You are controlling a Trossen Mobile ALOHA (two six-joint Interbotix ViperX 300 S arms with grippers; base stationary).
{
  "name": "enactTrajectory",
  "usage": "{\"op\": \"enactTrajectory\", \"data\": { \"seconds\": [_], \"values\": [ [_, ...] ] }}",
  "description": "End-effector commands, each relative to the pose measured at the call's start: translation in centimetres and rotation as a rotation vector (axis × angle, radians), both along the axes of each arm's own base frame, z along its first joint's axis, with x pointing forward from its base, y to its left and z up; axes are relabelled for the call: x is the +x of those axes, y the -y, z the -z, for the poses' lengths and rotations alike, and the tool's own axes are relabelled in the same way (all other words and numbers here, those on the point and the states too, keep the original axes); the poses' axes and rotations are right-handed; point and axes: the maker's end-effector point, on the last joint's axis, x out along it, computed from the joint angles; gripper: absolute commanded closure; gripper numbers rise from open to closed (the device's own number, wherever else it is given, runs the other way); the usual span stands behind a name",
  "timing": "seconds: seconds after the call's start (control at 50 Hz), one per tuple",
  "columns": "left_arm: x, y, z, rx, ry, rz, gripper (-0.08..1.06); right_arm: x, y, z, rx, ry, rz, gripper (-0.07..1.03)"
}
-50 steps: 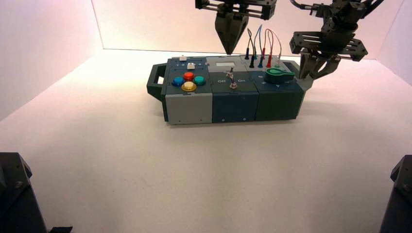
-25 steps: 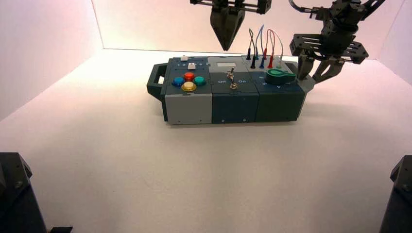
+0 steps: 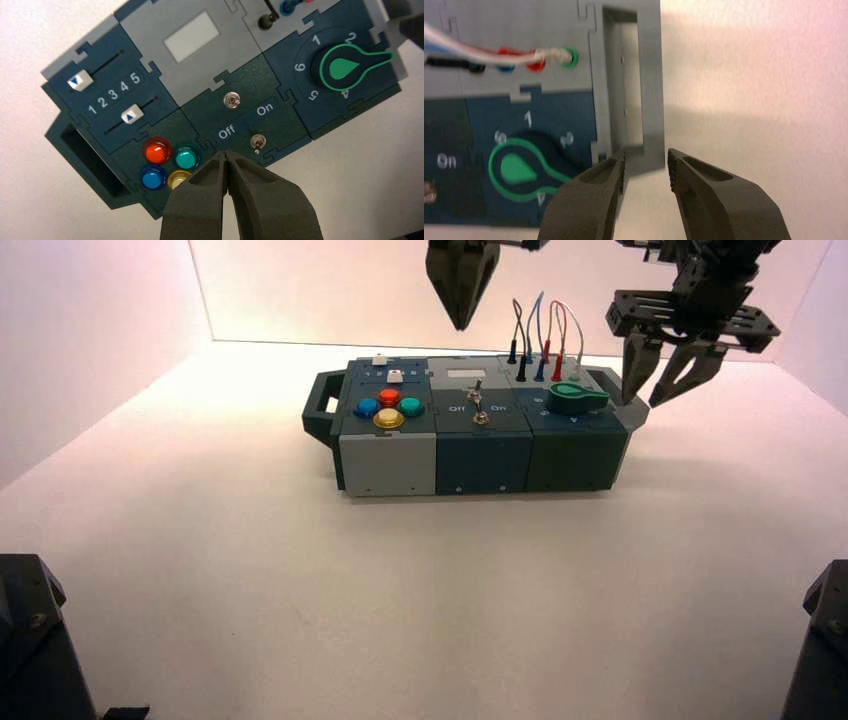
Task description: Flip the top switch on with the left gripper.
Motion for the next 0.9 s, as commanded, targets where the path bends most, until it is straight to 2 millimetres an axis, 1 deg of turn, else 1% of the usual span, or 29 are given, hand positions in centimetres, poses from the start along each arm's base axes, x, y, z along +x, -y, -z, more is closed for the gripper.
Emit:
{"op": "enactTrajectory", "data": {
  "seconds": [0.02,0.22,0.28,0.4,0.56,0.76,0.9],
  "values": [
    [0.7,-0.1,-2.9,-0.046,0.054,0.011,1.00,1.1,-0.2,-2.6,0.007,0.052,-0.004,0.50],
    [0.7,-0.3,-3.2,-0.048,0.057,0.018,1.00,1.1,-0.6,-4.5,0.012,0.070,-0.021,0.52],
    [0.6,-0.4,-3.0,-0.046,0.054,0.013,1.00,1.0,-0.7,-5.2,0.011,0.078,-0.036,0.52],
    [0.3,-0.5,-2.6,-0.047,0.048,0.008,1.00,0.2,-0.8,-5.8,0.009,0.067,-0.057,0.52],
    [0.4,-0.7,-2.6,-0.050,0.048,0.003,1.00,-0.9,-1.3,-6.7,0.006,0.062,-0.097,0.52],
    [0.7,-0.5,-2.3,-0.051,0.052,0.009,1.00,-1.4,-1.4,-7.6,0.003,0.091,-0.114,0.52],
    [0.8,-0.3,-2.7,-0.065,0.064,0.011,1.00,-1.5,-1.4,-8.2,0.001,0.106,-0.116,0.52]
  ]
}}
